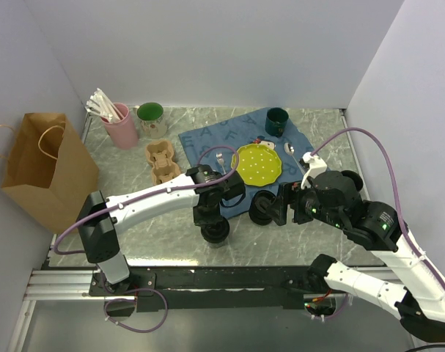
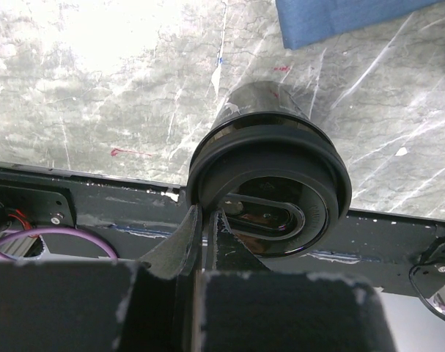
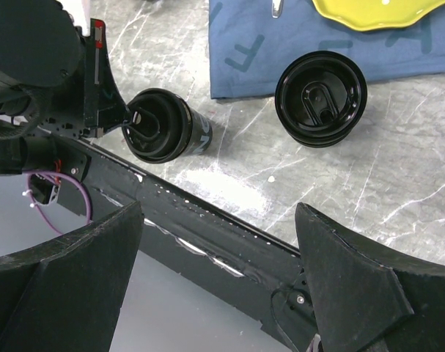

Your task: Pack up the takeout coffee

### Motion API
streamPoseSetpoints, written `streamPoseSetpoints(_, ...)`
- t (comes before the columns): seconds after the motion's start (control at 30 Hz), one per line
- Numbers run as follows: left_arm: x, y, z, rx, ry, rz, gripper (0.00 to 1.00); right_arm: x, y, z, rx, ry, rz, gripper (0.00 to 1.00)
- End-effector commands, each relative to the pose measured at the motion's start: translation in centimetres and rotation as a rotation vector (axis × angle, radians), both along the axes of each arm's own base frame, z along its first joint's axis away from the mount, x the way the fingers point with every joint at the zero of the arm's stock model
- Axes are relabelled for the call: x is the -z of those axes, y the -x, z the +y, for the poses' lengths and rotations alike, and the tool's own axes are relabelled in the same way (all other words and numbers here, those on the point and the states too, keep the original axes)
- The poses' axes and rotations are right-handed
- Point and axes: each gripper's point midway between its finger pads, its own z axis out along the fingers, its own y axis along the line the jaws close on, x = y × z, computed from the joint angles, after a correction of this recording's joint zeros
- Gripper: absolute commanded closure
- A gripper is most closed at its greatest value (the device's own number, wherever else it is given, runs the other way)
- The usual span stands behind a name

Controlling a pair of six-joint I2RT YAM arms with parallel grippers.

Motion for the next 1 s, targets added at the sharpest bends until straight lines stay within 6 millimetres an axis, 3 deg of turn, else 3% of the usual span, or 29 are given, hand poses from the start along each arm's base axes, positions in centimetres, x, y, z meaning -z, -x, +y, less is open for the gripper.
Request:
streamPoseSetpoints(0.0, 0.7, 0.3, 0.8, 0.011, -0.045, 0.026, 0.99, -0.5, -0.5, 0.3, 0.009, -0.019, -0.019, 0.09)
streamPoseSetpoints(0.33, 1.1, -0.1, 0.3, 0.020, -0.033, 0.033, 0.93, -0.5, -0.4, 0.4, 0.016, -0.028, -0.013, 0.08)
streamPoseSetpoints(0.57, 0.8, -0.2, 0.4, 0.022, -0.025, 0.033, 0.75, -0.4, -0.4, 0.4, 0.022, -0.040, -0.011, 0.09)
streamPoseSetpoints(0.67, 0.4, -0.2, 0.2, 0.026, -0.010, 0.033, 0.72, -0.2, -0.4, 0.7, 0.017, -0.042, -0.002, 0.08)
streamPoseSetpoints(0.97, -3.3, -1.7, 0.1, -0.031, 0.077, -0.032, 0.68, -0.1, -0.4, 2.0, -0.018, -0.071, 0.026, 0.08)
